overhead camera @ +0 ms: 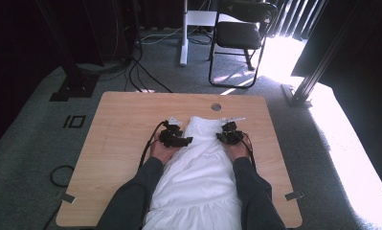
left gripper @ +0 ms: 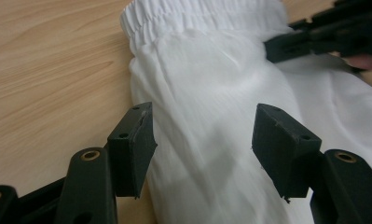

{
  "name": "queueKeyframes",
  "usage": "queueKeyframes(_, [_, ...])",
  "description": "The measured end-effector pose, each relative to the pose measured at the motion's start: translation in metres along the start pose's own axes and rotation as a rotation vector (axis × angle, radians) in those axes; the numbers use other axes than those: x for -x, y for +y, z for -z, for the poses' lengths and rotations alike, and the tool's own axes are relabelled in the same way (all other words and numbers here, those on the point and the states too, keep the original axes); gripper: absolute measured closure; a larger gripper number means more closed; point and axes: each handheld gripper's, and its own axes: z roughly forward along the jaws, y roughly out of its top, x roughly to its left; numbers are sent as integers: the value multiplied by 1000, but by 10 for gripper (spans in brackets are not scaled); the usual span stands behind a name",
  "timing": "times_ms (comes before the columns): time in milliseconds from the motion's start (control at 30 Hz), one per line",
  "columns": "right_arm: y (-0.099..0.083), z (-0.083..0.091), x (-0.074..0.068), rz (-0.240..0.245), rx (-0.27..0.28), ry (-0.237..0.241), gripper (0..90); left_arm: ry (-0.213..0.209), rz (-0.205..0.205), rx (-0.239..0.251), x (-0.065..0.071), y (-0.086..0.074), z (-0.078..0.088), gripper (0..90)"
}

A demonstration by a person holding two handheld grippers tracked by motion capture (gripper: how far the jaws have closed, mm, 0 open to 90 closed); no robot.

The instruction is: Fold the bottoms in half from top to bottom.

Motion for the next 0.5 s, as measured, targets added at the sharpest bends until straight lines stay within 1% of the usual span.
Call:
queueKeyframes(33, [0,0,0,0,0,0,805,0,0,0,0,0,0,405])
queueKeyframes(67, [0,0,-1,-5,1,0,814,3,2,-37,-3,6,-11,388])
queueKeyframes(100, [0,0,-1,-5,1,0,814,3,2,-37,-3,6,-11,380])
queueKeyframes(133, [-1,0,-1,-8,4,3,816,14,2,-59,-6,9,-19,357])
queueKeyframes(167, [-1,0,0,-14,5,6,816,14,2,-59,-6,9,-19,346])
queueKeyframes(200, [-1,0,1,-25,8,16,815,6,28,-63,-11,11,-24,341])
queueKeyframes(233, [-1,0,1,-25,8,16,815,6,28,-63,-11,11,-24,333])
queueKeyframes(267, [-2,0,2,-32,15,21,815,28,34,-75,-15,11,-25,333])
queueKeyframes(300, [-2,0,2,-32,15,21,815,26,51,-78,-18,11,-27,333])
queueKeyframes(333, [-2,0,2,-31,15,19,815,25,62,-93,-22,9,-30,334])
queueKeyframes(433, [-2,0,2,-31,14,18,814,17,55,-87,-23,9,-30,344])
queueKeyframes(467, [-2,0,2,-29,12,20,814,14,32,-93,-22,9,-31,370])
queueKeyframes(500, [-2,0,2,-27,11,21,814,14,32,-93,-22,9,-31,403])
